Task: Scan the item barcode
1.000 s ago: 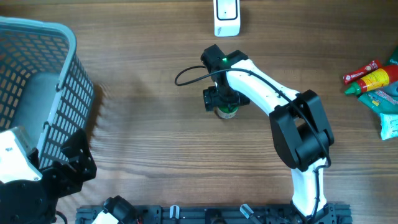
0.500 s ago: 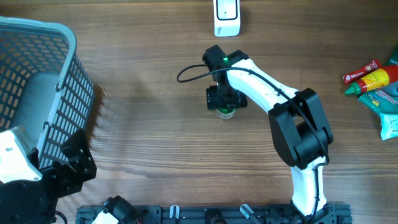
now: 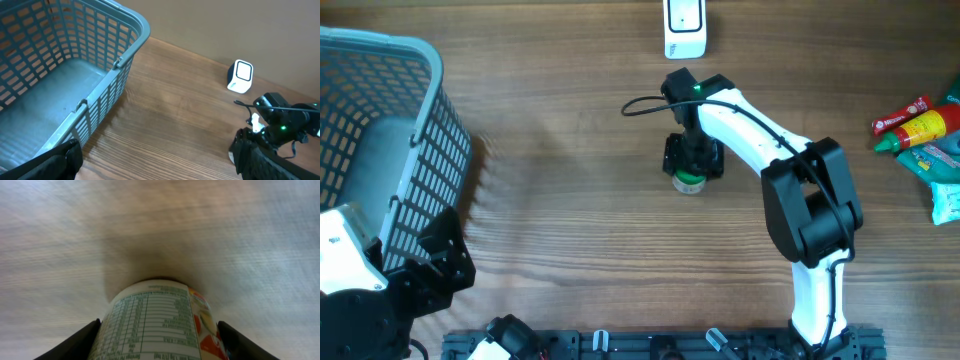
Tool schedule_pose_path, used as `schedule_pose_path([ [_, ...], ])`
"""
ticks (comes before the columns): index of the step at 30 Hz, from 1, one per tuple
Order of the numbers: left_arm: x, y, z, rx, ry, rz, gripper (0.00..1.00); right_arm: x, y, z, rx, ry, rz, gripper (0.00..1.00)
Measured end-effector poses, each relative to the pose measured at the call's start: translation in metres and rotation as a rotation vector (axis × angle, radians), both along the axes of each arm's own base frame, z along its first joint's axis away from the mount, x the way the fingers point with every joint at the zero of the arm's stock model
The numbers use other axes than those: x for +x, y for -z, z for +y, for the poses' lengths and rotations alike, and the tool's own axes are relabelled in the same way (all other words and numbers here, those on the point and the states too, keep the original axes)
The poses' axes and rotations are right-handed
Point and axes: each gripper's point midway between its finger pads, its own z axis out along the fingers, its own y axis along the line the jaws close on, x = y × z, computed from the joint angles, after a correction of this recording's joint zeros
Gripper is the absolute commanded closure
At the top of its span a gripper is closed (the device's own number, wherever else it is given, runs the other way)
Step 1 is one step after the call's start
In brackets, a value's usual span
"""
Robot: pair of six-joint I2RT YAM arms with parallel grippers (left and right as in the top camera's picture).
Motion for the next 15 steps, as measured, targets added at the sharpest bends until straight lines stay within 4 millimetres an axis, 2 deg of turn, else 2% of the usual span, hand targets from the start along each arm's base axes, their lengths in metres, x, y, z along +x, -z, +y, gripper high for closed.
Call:
schedule_pose_path([
  [2,0.000,0.000,0.000,0.000,0.000,0.000,0.00,-0.008,-0.002,-0.010,-0.007,-0.004,0.050,0.41],
  [5,0.000,0.000,0.000,0.000,0.000,0.000,0.00,-0.018,-0.013,-0.003,0.132,-0.023,0.146,0.40],
  [8,0.000,0.000,0.000,0.000,0.000,0.000,0.00,-0.042,-0.028,0.013,0.256,-0.055,0.263,0.40],
  [10,0.000,0.000,0.000,0.000,0.000,0.000,0.00,-0.069,-0.044,0.020,0.317,-0.063,0.388,0.40],
  [15,0.000,0.000,0.000,0.000,0.000,0.000,0.00,-0.101,-0.059,0.028,0.312,-0.093,0.513,0.40],
])
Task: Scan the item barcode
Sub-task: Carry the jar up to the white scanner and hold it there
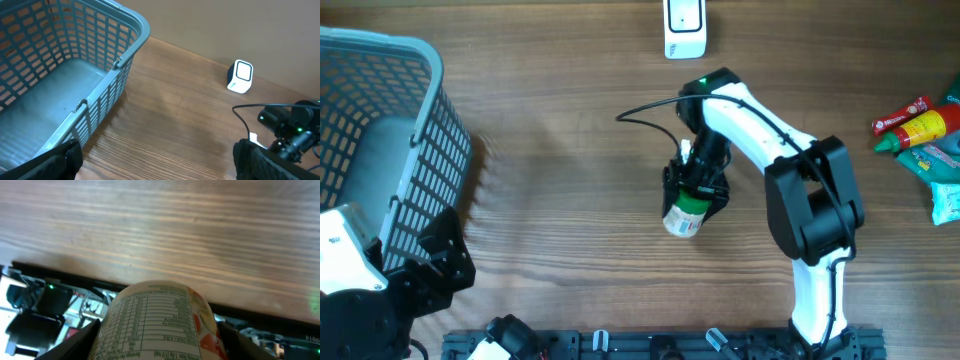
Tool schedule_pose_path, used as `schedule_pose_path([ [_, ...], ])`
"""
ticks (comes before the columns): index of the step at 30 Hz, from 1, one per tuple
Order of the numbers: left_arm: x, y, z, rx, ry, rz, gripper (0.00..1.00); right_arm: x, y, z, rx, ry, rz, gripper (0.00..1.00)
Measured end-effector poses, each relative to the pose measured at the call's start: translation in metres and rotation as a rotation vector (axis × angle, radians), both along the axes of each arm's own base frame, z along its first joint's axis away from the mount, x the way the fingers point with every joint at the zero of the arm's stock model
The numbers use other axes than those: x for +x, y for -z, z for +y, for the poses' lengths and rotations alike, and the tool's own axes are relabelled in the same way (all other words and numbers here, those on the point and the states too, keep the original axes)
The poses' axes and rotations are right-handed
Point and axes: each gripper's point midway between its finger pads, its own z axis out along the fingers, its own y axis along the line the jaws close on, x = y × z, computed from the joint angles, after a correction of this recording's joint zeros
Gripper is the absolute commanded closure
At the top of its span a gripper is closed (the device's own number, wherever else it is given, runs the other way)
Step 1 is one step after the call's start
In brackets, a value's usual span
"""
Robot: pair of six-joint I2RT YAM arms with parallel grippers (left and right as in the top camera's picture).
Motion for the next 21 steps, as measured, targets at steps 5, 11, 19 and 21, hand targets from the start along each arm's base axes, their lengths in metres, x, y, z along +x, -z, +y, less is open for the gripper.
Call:
schedule_pose_path([
  [5,0.000,0.000,0.000,0.000,0.000,0.000,0.00,-0.020,-0.003,0.015,0.000,-0.080,0.018,0.40],
  [11,0.000,0.000,0.000,0.000,0.000,0.000,0.00,-0.033,-0.001,0.022,0.009,-0.141,0.024,0.40],
  [19,0.000,0.000,0.000,0.000,0.000,0.000,0.00,-0.037,-0.057,0.031,0.160,-0.143,-0.116,0.39],
  [21,0.000,0.000,0.000,0.000,0.000,0.000,0.00,-0.037,-0.087,0.023,0.170,-0.147,-0.241,0.40],
])
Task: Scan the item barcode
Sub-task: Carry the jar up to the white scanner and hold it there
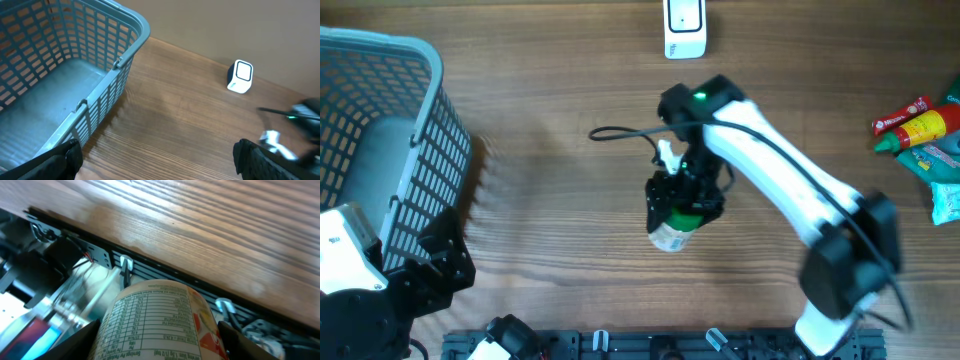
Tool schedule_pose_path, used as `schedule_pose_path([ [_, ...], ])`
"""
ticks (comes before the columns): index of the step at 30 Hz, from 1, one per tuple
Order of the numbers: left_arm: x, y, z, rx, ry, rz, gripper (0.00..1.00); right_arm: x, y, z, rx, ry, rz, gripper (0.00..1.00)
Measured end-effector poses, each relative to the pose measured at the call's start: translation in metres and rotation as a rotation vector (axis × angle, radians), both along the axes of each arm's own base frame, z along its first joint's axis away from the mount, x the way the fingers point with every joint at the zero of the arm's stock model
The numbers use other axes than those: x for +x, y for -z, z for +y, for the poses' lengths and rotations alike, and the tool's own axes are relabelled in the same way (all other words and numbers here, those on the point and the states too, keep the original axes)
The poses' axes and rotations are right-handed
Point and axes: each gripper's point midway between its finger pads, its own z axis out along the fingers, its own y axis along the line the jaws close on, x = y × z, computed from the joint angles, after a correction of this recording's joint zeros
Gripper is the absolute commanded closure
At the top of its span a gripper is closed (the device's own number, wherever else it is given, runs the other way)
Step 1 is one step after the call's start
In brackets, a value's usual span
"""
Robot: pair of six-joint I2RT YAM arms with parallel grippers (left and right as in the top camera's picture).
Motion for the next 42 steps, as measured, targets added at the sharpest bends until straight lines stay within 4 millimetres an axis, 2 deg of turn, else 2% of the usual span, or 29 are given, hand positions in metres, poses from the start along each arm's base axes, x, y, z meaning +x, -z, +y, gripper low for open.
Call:
schedule_pose_path([
  [2,0.000,0.000,0.000,0.000,0.000,0.000,0.00,0.012,-0.025,-0.020,-0.058,0.053,-0.211,0.44],
  [3,0.000,0.000,0.000,0.000,0.000,0.000,0.00,0.022,-0.027,-0.024,-0.085,0.082,-0.277,0.44],
  [4,0.000,0.000,0.000,0.000,0.000,0.000,0.00,0.039,-0.031,-0.024,-0.086,0.121,-0.375,0.44],
  [5,0.000,0.000,0.000,0.000,0.000,0.000,0.00,0.065,-0.044,-0.024,-0.076,0.178,-0.534,0.44],
  [8,0.000,0.000,0.000,0.000,0.000,0.000,0.00,0.107,-0.079,-0.030,-0.064,0.290,-0.812,0.47],
  [9,0.000,0.000,0.000,0.000,0.000,0.000,0.00,0.121,-0.090,-0.034,-0.072,0.325,-0.891,0.52],
  [12,0.000,0.000,0.000,0.000,0.000,-0.001,0.00,0.152,-0.107,-0.043,-0.122,0.397,-1.055,0.49],
  [14,0.000,0.000,0.000,0.000,0.000,0.000,0.00,0.167,-0.118,-0.046,-0.134,0.436,-1.132,0.48],
  [17,0.000,0.000,0.000,0.000,0.000,0.000,0.00,0.181,-0.130,-0.048,-0.137,0.475,-1.210,0.49],
  [20,0.000,0.000,0.000,0.000,0.000,0.000,0.00,0.206,-0.139,-0.047,-0.163,0.483,-1.321,0.53],
  [22,0.000,0.000,0.000,0.000,0.000,-0.001,0.00,0.225,-0.131,-0.043,-0.191,0.453,-1.361,0.52],
  [24,0.000,0.000,0.000,0.000,0.000,0.000,0.00,0.252,-0.105,-0.046,-0.246,0.433,-1.359,0.53],
  [25,0.000,0.000,0.000,0.000,0.000,0.000,0.00,0.263,-0.099,-0.049,-0.258,0.434,-1.373,0.52],
  [30,0.000,-0.001,0.000,-0.001,0.000,-0.002,0.00,0.335,-0.087,-0.053,-0.252,0.412,-1.544,0.49],
  [32,0.000,0.000,0.000,-0.001,0.000,-0.002,0.00,0.366,-0.070,-0.043,-0.235,0.357,-1.630,0.47],
  [33,0.000,0.000,0.000,-0.001,0.000,-0.001,0.00,0.378,-0.055,-0.036,-0.232,0.329,-1.654,0.48],
  [35,0.000,-0.001,0.000,-0.001,0.000,-0.002,0.00,0.399,-0.043,-0.025,-0.202,0.321,-1.745,0.47],
  [38,0.000,-0.001,0.000,-0.001,0.000,-0.002,0.00,0.421,-0.031,-0.015,-0.179,0.308,-1.881,0.46],
  [42,0.000,0.000,0.000,-0.001,0.000,-0.001,0.00,0.433,-0.009,-0.028,-0.172,0.289,-1.873,0.45],
])
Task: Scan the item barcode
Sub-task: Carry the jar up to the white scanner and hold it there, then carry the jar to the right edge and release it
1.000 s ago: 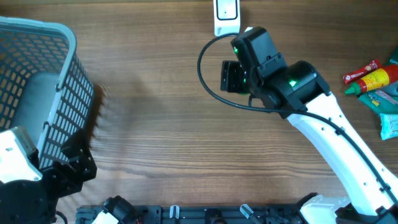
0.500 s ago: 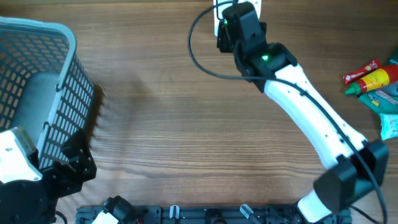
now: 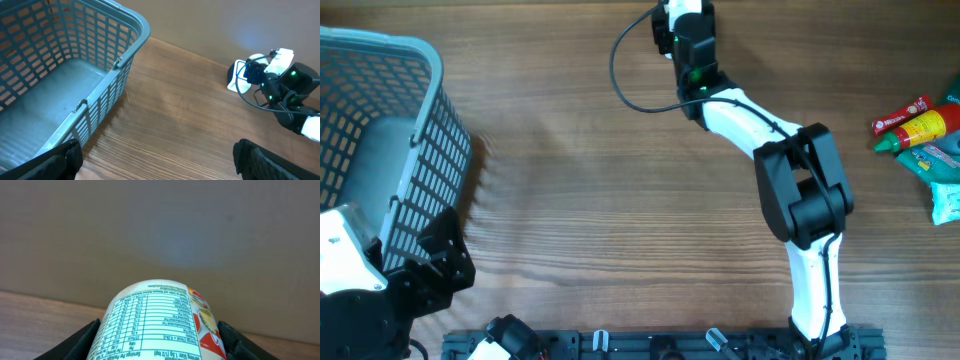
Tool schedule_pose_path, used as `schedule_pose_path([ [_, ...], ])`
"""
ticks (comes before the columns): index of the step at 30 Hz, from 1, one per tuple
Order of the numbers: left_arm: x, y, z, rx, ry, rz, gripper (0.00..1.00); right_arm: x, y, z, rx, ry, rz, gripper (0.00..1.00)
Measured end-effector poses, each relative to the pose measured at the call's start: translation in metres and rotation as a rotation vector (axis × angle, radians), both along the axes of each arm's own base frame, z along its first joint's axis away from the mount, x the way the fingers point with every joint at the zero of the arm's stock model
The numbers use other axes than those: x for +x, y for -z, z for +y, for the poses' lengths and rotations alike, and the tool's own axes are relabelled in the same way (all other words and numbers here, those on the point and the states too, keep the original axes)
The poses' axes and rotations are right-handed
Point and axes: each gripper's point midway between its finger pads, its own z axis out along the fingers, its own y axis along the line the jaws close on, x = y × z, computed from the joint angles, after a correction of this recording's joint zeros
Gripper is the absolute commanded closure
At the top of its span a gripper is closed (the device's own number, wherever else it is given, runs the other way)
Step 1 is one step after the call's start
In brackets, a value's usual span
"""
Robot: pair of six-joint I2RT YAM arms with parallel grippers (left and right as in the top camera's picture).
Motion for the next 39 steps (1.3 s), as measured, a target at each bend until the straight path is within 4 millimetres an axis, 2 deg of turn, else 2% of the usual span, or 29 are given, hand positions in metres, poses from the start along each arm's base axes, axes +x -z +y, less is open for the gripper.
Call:
schedule_pose_path([
  [4,0.000,0.000,0.000,0.000,0.000,0.001,0.00,0.008,0.004,-0.019,0.020,-0.003,0.013,0.45],
  [10,0.000,0.000,0.000,0.001,0.000,0.001,0.00,0.004,0.018,-0.014,0.007,-0.024,0.071,0.45],
  [13,0.000,0.000,0.000,0.001,0.000,0.001,0.00,-0.003,0.033,-0.016,-0.014,-0.021,0.148,0.45],
  [16,0.000,0.000,0.000,-0.001,0.000,-0.001,0.00,-0.015,0.004,-0.031,0.003,-0.006,0.196,0.45],
  [18,0.000,0.000,0.000,0.000,0.000,0.000,0.00,-0.026,-0.050,-0.066,0.046,0.047,0.186,0.45],
  [20,0.000,0.000,0.000,0.001,0.000,0.001,0.00,-0.035,-0.078,-0.121,0.081,0.139,0.206,0.45],
  [21,0.000,0.000,0.000,0.000,0.000,0.001,0.00,-0.039,-0.076,-0.149,0.095,0.188,0.247,0.45],
  [24,0.000,0.000,0.000,0.001,0.000,0.001,0.00,-0.061,-0.028,-0.260,0.173,0.367,0.449,0.40],
  [26,0.000,0.000,0.000,0.000,0.000,0.000,0.00,-0.076,-0.016,-0.310,0.221,0.442,0.501,0.41],
  [28,0.000,0.000,0.000,0.000,0.000,0.001,0.00,-0.094,-0.002,-0.346,0.262,0.499,0.561,0.41],
  [29,0.000,0.000,0.000,0.000,0.000,0.001,0.00,-0.103,0.012,-0.365,0.280,0.532,0.603,0.42],
  [30,0.000,0.000,0.000,0.000,0.000,0.000,0.00,-0.109,0.026,-0.375,0.293,0.552,0.640,0.42],
  [32,0.000,0.000,0.000,0.000,0.000,0.001,0.00,-0.128,0.081,-0.402,0.331,0.609,0.775,0.42],
  [35,0.000,0.000,0.000,0.001,0.000,0.000,0.00,-0.146,0.130,-0.422,0.403,0.633,0.875,0.36],
  [38,0.000,0.000,0.000,0.000,0.000,0.000,0.00,-0.150,0.131,-0.432,0.432,0.643,0.871,0.31],
  [39,0.000,0.000,0.000,0.000,0.000,0.000,0.00,-0.151,0.131,-0.432,0.435,0.641,0.873,0.06],
])
